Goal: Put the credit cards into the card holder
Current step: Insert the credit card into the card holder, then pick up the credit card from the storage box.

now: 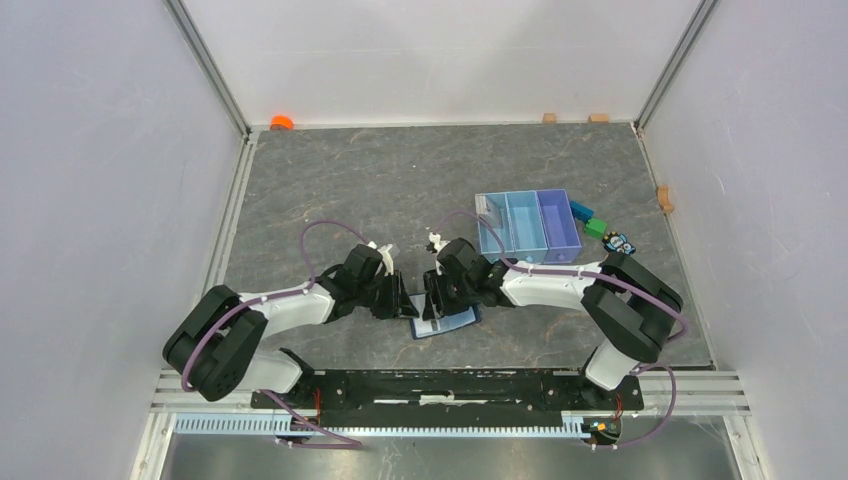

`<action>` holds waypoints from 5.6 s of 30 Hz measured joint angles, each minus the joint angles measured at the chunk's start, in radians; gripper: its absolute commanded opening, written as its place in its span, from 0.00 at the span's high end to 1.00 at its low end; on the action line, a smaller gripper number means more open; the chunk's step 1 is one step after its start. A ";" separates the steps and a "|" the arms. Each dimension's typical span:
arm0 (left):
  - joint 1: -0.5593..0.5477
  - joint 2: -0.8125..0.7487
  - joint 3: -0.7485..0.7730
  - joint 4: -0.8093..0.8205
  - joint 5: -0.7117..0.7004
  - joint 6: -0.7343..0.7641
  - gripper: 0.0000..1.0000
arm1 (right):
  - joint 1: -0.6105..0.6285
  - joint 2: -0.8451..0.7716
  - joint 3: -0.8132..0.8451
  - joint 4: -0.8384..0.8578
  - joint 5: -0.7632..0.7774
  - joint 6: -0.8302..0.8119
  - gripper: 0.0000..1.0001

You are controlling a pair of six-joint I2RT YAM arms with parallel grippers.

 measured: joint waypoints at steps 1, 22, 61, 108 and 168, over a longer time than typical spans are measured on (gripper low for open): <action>0.000 -0.002 0.000 0.000 0.002 0.000 0.64 | 0.004 0.004 0.005 -0.003 0.002 0.000 0.51; 0.047 -0.172 0.017 -0.183 -0.115 0.012 0.19 | -0.026 -0.204 0.189 -0.348 0.376 -0.244 0.02; 0.210 -0.136 0.571 -0.703 -0.205 0.394 0.04 | -0.325 0.368 0.729 -0.433 0.652 -0.415 0.16; 0.210 -0.136 0.548 -0.690 -0.230 0.399 0.04 | -0.256 0.286 0.679 -0.369 0.594 -0.388 0.61; -0.143 -0.293 0.445 -0.396 0.151 0.608 0.28 | -0.236 -0.480 0.169 -0.398 -0.407 -0.579 1.00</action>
